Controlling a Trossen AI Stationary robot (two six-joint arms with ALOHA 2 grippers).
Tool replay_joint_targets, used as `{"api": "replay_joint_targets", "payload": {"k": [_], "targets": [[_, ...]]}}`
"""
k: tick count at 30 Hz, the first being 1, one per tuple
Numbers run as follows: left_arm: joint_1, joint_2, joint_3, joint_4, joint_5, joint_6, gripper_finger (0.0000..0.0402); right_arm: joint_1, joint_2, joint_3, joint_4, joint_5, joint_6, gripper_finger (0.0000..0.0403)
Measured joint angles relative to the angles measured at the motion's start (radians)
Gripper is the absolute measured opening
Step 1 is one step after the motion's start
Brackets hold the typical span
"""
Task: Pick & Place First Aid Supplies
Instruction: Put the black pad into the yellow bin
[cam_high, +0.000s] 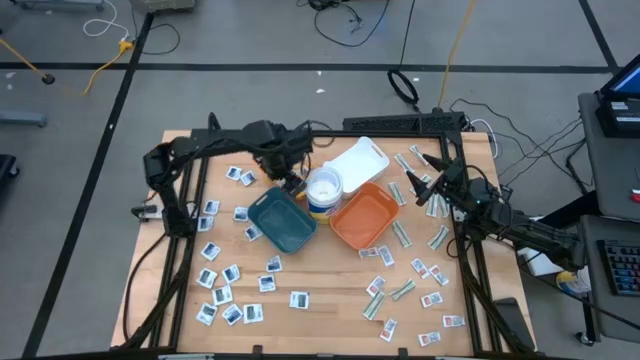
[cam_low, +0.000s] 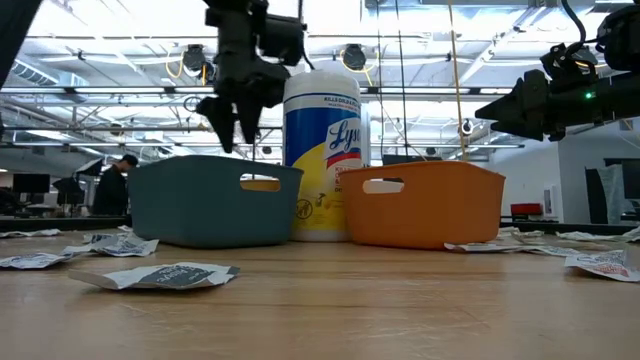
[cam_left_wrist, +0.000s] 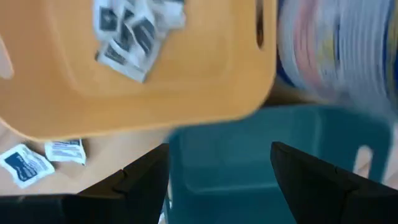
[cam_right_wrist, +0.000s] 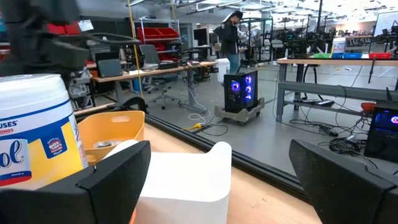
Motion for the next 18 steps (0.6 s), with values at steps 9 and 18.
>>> {"api": "replay_joint_targets", "payload": {"k": [9, 18], "targets": [[-0.179, -0.189, -0.282, 0.051, -0.005, -0.147, 0.0282, 0.000, 0.000, 0.000, 0.000, 0.000, 0.000, 0.0377], [-0.416, -0.352, -0.461, 0.055, -0.004, -0.380, 0.0282, 0.000, 0.000, 0.000, 0.000, 0.000, 0.000, 0.0377]]}}
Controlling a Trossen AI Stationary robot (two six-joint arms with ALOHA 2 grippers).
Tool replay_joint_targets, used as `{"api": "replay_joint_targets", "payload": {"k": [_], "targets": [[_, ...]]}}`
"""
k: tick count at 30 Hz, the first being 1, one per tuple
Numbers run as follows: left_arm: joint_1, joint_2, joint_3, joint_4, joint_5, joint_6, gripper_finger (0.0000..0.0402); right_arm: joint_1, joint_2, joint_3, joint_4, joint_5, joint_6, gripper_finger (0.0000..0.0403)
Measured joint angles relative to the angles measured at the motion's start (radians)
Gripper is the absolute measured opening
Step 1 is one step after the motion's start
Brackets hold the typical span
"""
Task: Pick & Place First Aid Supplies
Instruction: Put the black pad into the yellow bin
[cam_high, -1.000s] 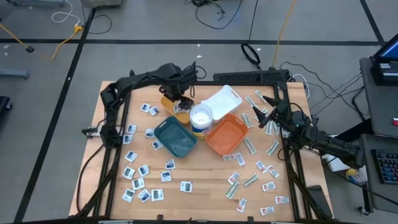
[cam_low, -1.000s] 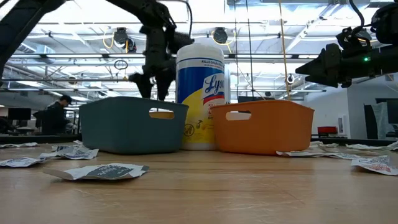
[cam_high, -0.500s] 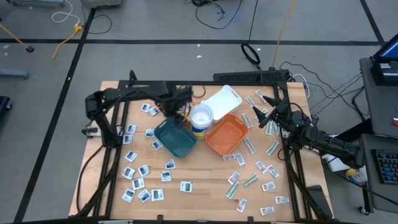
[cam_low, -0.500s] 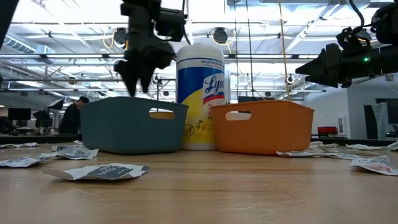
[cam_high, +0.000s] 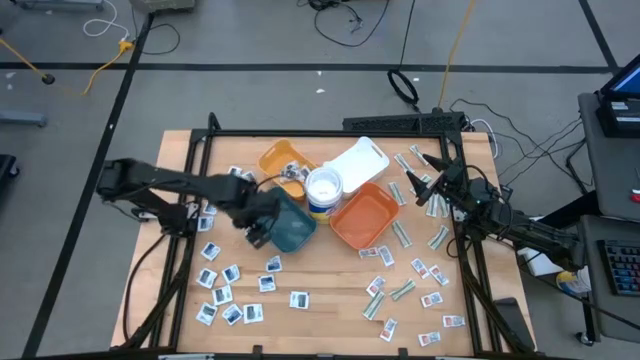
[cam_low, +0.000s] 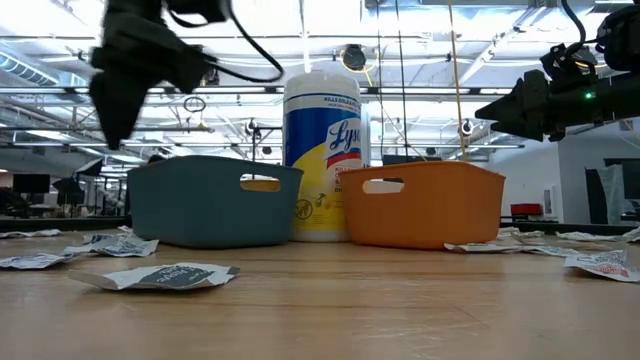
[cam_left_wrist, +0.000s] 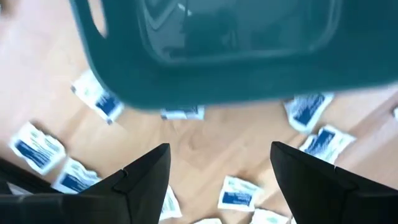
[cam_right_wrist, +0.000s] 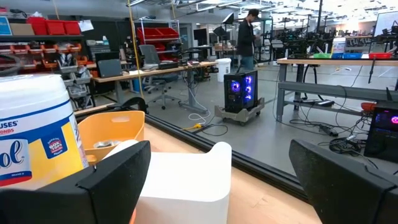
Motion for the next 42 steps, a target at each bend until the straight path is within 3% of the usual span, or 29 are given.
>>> {"api": "replay_joint_targets", "payload": {"k": [10, 15, 27, 42], "targets": [[-0.246, -0.111, -0.139, 0.000, 0.045, -0.262, 0.0282, 0.000, 0.000, 0.000, 0.000, 0.000, 0.000, 0.0377], [-0.367, -0.140, -0.184, -0.001, 0.097, -0.311, 0.0282, 0.000, 0.000, 0.000, 0.000, 0.000, 0.000, 0.0377], [-0.561, -0.104, -0.249, 0.026, 0.171, -0.235, 0.0282, 0.000, 0.000, 0.000, 0.000, 0.000, 0.000, 0.0377], [-0.623, 0.058, -0.324, 0.190, 0.220, -0.117, 0.0282, 0.000, 0.000, 0.000, 0.000, 0.000, 0.000, 0.0377]]}}
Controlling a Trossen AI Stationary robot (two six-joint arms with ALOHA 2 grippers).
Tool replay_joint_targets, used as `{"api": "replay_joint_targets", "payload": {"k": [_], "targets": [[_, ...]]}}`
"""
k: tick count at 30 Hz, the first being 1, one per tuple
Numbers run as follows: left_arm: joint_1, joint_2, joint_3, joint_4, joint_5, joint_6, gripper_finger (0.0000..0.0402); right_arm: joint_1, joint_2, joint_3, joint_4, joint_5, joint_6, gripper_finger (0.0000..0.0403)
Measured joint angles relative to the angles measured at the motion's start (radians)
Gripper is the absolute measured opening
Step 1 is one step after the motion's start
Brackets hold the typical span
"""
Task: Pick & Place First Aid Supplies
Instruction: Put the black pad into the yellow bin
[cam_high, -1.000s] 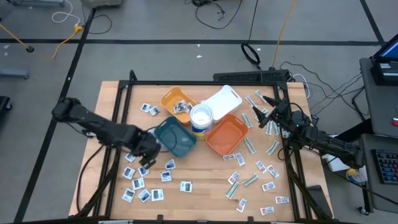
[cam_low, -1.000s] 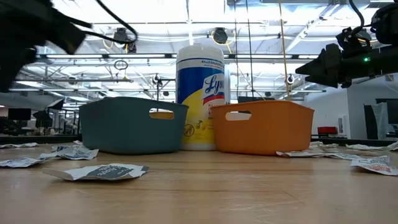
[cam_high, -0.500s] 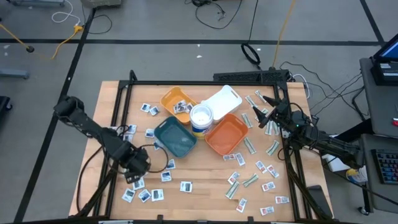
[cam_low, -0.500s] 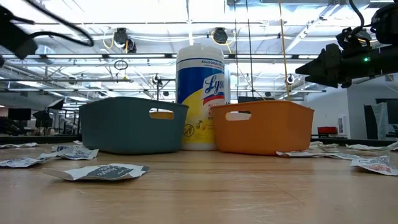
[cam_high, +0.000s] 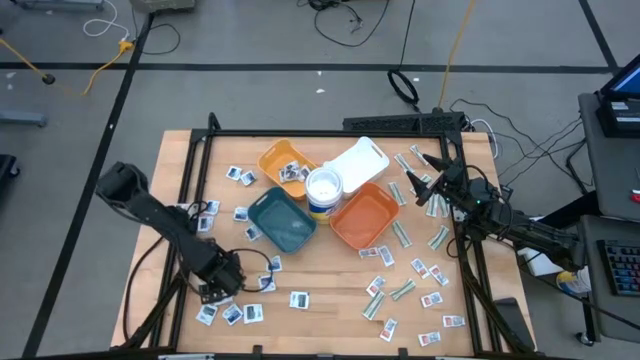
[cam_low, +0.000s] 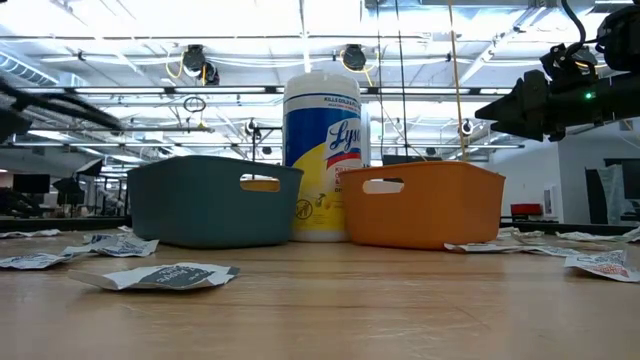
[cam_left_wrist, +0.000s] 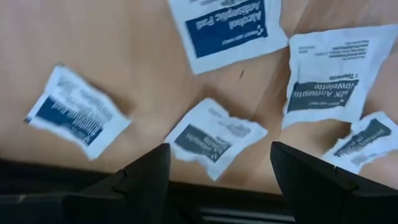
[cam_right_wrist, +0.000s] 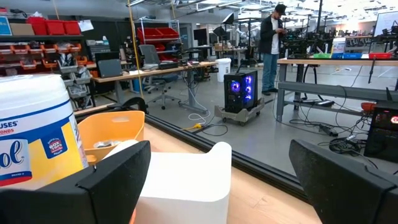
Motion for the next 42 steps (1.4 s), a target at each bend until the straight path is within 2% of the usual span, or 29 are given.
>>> {"api": "replay_joint_targets", "payload": {"k": [5, 10, 13, 17, 26, 31, 42], "targets": [[-0.015, 0.059, -0.034, 0.073, 0.017, 0.008, 0.0282, 0.000, 0.000, 0.000, 0.000, 0.000, 0.000, 0.0377], [-0.018, 0.102, -0.046, 0.073, 0.032, 0.021, 0.0281, 0.000, 0.000, 0.000, 0.000, 0.000, 0.000, 0.0377], [-0.019, 0.103, -0.048, 0.084, 0.035, 0.048, 0.0261, 0.000, 0.000, 0.000, 0.000, 0.000, 0.000, 0.0377], [-0.020, 0.103, -0.050, 0.098, 0.043, 0.046, 0.0196, 0.000, 0.000, 0.000, 0.000, 0.000, 0.000, 0.0377], [-0.018, 0.104, -0.052, 0.093, 0.045, -0.008, 0.0015, 0.000, 0.000, 0.000, 0.000, 0.000, 0.000, 0.0377], [0.012, 0.067, -0.054, 0.097, 0.063, -0.039, 0.0012, 0.000, 0.000, 0.000, 0.000, 0.000, 0.000, 0.0377], [0.150, -0.164, 0.006, 0.066, 0.014, -0.108, 0.0006, 0.000, 0.000, 0.000, 0.000, 0.000, 0.000, 0.0377]]}}
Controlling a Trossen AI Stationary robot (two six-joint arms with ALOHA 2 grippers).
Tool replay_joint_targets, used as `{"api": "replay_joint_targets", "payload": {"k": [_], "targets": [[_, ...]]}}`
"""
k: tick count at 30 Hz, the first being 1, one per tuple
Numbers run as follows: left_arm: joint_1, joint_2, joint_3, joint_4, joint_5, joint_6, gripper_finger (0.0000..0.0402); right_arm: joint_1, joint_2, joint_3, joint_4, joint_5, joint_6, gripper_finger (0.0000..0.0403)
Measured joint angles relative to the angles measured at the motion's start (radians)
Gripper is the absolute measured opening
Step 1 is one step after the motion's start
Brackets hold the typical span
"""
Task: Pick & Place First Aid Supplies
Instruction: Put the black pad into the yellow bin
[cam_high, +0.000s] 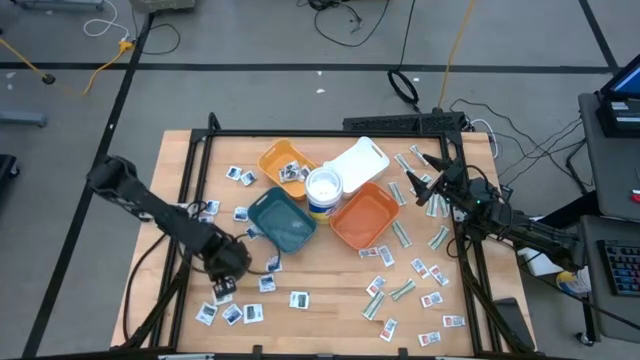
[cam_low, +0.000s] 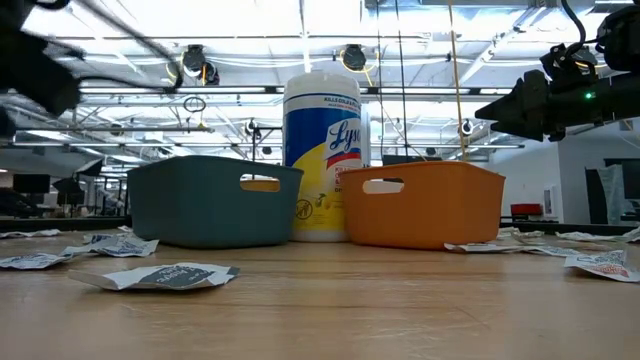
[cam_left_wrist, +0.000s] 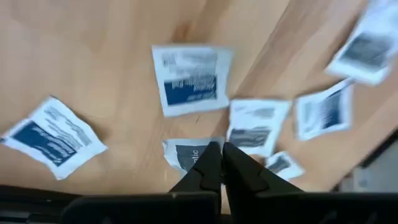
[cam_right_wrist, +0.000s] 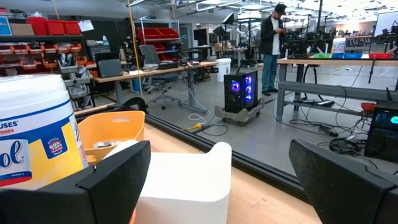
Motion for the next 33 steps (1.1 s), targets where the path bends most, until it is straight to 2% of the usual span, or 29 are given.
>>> {"api": "replay_joint_targets", "payload": {"k": [9, 17, 25, 33], "targets": [[0.106, -0.141, 0.110, -0.253, -0.137, -0.034, 0.0004, 0.000, 0.000, 0.000, 0.000, 0.000, 0.000, 0.0377], [0.201, -0.162, 0.199, -0.408, -0.203, -0.007, 0.0003, 0.000, 0.000, 0.000, 0.000, 0.000, 0.000, 0.0377], [0.522, -0.056, 0.313, -0.423, -0.242, 0.265, 0.0004, 0.000, 0.000, 0.000, 0.000, 0.000, 0.000, 0.0377], [0.803, 0.142, 0.499, -0.429, -0.244, 0.533, 0.0002, 0.000, 0.000, 0.000, 0.000, 0.000, 0.000, 0.0377]]}}
